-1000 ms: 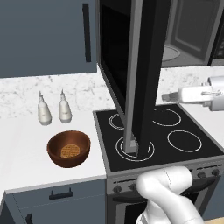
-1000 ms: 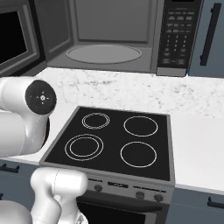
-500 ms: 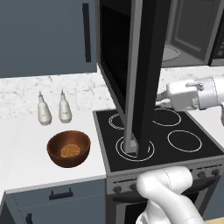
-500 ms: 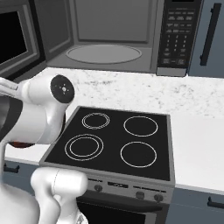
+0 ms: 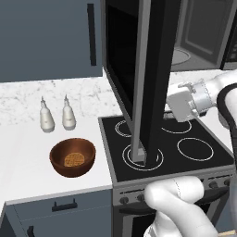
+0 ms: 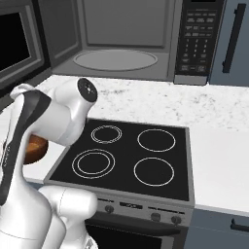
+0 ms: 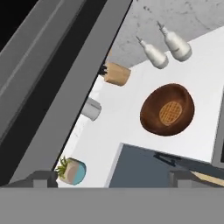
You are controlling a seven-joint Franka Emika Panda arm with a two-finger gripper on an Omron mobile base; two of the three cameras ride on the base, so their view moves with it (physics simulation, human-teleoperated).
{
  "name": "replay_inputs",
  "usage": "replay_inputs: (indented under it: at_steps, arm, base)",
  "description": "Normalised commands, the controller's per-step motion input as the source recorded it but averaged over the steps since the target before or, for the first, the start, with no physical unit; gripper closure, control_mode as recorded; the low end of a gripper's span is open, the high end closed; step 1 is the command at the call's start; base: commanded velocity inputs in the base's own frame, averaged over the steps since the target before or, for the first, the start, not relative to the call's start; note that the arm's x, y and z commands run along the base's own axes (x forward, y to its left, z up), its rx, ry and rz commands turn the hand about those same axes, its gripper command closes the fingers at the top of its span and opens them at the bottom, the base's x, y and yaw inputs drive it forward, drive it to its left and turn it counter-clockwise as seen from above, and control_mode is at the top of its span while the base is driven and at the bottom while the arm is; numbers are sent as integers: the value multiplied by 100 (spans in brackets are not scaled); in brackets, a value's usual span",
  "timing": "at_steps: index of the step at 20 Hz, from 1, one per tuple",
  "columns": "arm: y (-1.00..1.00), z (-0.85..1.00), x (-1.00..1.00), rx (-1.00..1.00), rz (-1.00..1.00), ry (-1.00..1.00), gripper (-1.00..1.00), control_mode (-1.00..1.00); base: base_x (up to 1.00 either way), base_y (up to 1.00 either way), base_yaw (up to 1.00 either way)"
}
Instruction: Open the microwave, place the bowl with waffle inside the microwave, then close the microwave door and turn it on.
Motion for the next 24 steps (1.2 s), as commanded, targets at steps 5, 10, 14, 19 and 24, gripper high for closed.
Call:
replay_inputs:
  at_steps: [5,10,14,19,24]
  arm:
    - [0,-71,32,-1,0,10,-100,-100]
    - [0,-63,30,-1,0,13,-100,-100]
    - [0,-22,39,-4,0,13,-100,-100]
    - [5,0,50,-13,0,28,-100,-100]
    - [0,-9,42,-8,0,25,-100,-100]
  base:
    - [0,0,0]
    - [0,0,0]
    - [0,0,0]
    - [0,0,0]
    - [0,0,0]
